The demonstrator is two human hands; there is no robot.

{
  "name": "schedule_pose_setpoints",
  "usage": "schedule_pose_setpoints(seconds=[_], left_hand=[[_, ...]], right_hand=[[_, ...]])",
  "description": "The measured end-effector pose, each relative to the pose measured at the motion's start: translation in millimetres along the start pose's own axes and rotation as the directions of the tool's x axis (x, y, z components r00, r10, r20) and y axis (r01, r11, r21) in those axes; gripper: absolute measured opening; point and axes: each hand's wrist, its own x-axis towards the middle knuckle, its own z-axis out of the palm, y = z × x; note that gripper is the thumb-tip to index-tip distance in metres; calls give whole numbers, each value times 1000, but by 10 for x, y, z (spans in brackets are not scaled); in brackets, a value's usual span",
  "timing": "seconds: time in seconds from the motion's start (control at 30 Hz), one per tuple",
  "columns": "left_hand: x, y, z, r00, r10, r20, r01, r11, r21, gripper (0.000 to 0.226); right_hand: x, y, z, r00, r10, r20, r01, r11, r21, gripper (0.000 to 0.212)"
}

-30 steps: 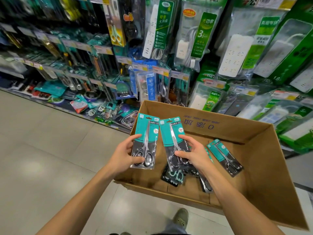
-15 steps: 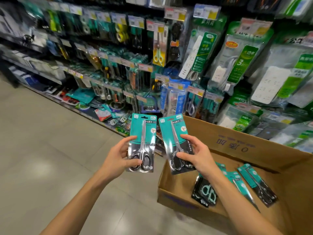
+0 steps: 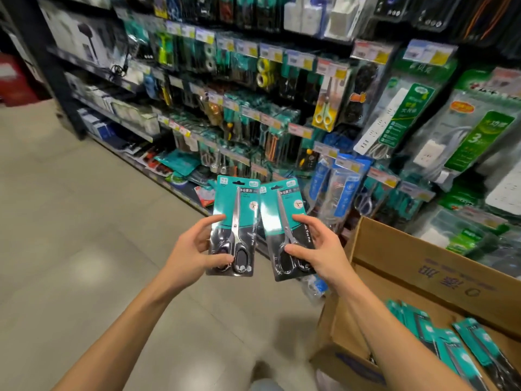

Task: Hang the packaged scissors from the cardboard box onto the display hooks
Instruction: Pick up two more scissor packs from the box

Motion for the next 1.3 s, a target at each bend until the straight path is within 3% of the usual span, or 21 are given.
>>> schedule_pose_setpoints(seconds=[0.33,0.43,0.67,0.97,1.3], left_hand=[[717,-22,-690,996,-15,-89,13,1000,-27,83],[1109,61,-901,995,-26,-94,26,1000,-1,77],[2197,269,-1240,1000,-1,-25,3,997,79,75],[3222,386,-1359,993,55,107,-69,989,132,70],[4466,460,-1530,939,84,335,-139,980,144,69]], right_hand=[[1065,24,547,1000,-1,28,-1,996,90,61],[1474,-12,673,1000,-8,14,6,994,112,61],[2408,-82,691,994,-74,-83,73,997,-11,56],[3115,-133,661,974,-49,-222,47,999,-16,58],[3771,-163,717,881,-31,-473,-14,996,-91,59]])
